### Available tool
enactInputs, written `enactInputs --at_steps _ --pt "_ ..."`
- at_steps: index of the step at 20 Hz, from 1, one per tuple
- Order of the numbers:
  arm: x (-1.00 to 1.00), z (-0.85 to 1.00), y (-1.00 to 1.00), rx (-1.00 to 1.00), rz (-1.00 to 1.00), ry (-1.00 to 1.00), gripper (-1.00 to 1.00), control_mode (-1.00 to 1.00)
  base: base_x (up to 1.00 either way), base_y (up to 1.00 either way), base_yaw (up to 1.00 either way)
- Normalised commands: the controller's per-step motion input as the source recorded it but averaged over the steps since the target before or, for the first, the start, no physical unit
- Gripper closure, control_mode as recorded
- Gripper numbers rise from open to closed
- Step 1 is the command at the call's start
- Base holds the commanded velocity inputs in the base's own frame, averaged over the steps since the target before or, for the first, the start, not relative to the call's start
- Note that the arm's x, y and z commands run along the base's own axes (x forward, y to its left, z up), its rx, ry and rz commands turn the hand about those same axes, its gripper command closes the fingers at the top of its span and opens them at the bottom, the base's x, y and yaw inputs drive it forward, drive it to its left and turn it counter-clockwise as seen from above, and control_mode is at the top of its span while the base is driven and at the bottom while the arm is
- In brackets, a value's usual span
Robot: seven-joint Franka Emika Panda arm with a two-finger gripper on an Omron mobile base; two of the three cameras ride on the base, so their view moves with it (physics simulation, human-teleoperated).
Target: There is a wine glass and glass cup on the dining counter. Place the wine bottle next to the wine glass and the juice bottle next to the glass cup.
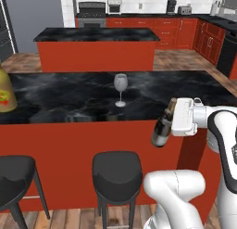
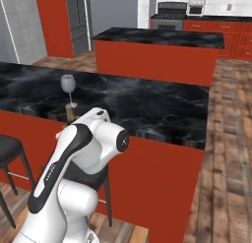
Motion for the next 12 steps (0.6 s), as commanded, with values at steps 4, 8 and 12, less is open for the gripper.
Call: enactInputs --at_steps 4,8,12 --pt "0.0 0.0 0.0 0.0 0.0 0.0 1.0 1.0 0.56 0.05 -0.08" --pt "0.0 0.0 0.0 0.0 0.0 0.0 1.0 1.0 0.55 0.01 -0.02" --pt "0.0 0.0 0.0 0.0 0.0 0.0 1.0 1.0 0.12 0.02 0.0"
